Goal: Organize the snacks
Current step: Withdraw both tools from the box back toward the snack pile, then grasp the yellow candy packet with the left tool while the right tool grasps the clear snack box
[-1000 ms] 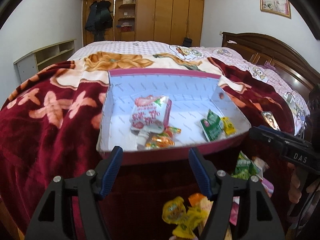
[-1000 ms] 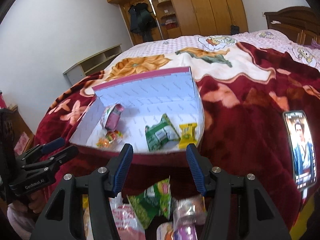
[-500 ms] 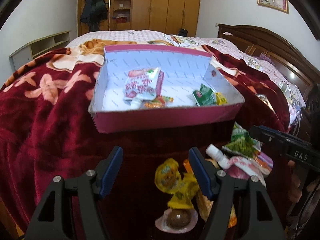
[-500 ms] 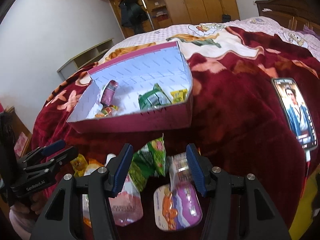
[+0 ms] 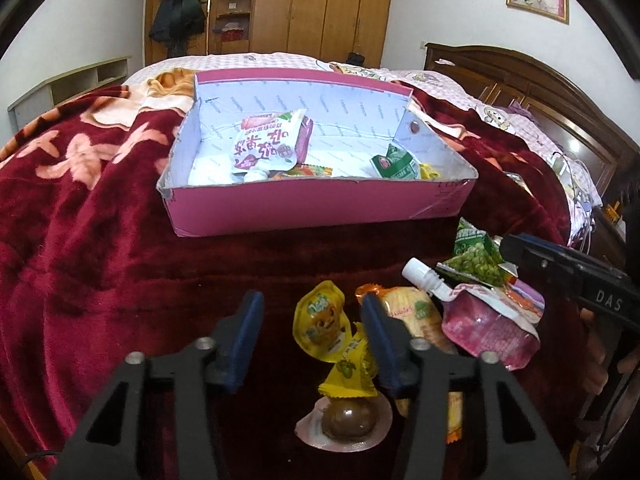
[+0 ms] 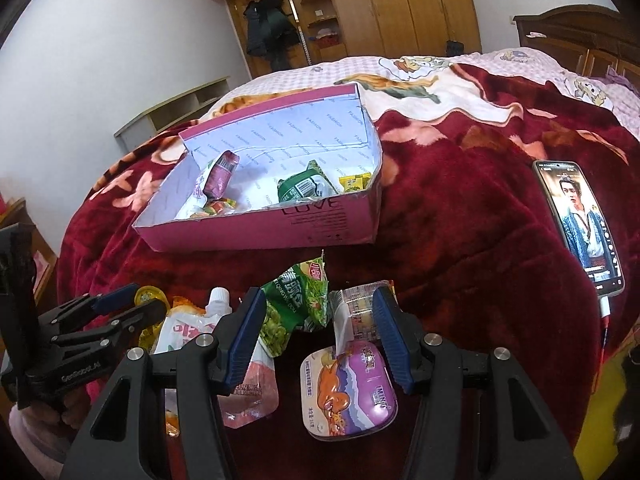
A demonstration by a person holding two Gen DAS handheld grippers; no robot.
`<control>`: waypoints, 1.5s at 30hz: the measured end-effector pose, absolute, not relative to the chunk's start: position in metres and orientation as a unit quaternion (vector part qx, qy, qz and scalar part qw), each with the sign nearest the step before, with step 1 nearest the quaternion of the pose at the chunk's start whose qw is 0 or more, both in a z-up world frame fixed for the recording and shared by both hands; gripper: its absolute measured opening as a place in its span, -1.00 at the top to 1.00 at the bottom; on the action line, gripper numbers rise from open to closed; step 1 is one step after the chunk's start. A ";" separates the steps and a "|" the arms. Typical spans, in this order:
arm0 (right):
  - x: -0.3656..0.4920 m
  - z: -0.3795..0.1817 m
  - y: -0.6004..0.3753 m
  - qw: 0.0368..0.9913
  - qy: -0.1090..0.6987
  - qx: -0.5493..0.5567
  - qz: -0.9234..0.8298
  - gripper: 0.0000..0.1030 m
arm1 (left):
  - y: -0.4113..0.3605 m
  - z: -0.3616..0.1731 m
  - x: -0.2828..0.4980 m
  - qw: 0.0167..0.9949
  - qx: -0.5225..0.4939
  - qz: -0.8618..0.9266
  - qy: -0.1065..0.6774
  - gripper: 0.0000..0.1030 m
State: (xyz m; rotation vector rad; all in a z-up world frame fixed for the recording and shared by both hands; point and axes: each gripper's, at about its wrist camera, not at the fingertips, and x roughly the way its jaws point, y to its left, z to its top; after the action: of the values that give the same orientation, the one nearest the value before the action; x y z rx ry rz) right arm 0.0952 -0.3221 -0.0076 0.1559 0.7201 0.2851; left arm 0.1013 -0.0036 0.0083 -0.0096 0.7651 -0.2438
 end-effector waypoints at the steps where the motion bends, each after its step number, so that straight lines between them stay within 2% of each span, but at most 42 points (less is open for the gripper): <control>1: 0.095 -0.008 -0.322 0.923 0.351 0.076 0.139 -0.10 | -0.004 0.007 0.101 0.919 -0.005 -0.120 0.374 0.17; 2: 0.095 -0.008 -0.322 0.923 0.351 0.076 0.139 -0.10 | -0.004 0.006 0.101 0.919 -0.004 -0.121 0.375 0.23; 7: 0.095 -0.008 -0.322 0.923 0.351 0.077 0.139 -0.10 | -0.006 0.004 0.101 0.920 0.000 -0.120 0.372 0.24; 11: 0.095 -0.008 -0.321 0.923 0.351 0.077 0.139 -0.10 | -0.007 0.002 0.101 0.920 0.003 -0.115 0.375 0.41; 18: 0.095 -0.007 -0.321 0.923 0.351 0.078 0.140 -0.10 | -0.010 0.001 0.100 0.921 0.010 -0.113 0.372 0.49; 33: 0.091 -0.005 -0.325 0.928 0.345 0.059 0.126 -0.10 | -0.001 0.007 0.098 0.926 -0.008 -0.106 0.363 0.50; 45: 0.097 -0.025 -0.337 0.916 0.386 0.038 0.106 -0.10 | 0.000 0.003 0.102 0.924 -0.008 -0.098 0.369 0.50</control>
State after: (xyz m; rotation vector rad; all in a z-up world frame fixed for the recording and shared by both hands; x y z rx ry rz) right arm 0.0975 -0.3367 -0.0247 0.0773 0.7949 0.2179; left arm 0.1017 -0.0004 0.0029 -0.0165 0.7567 -0.2010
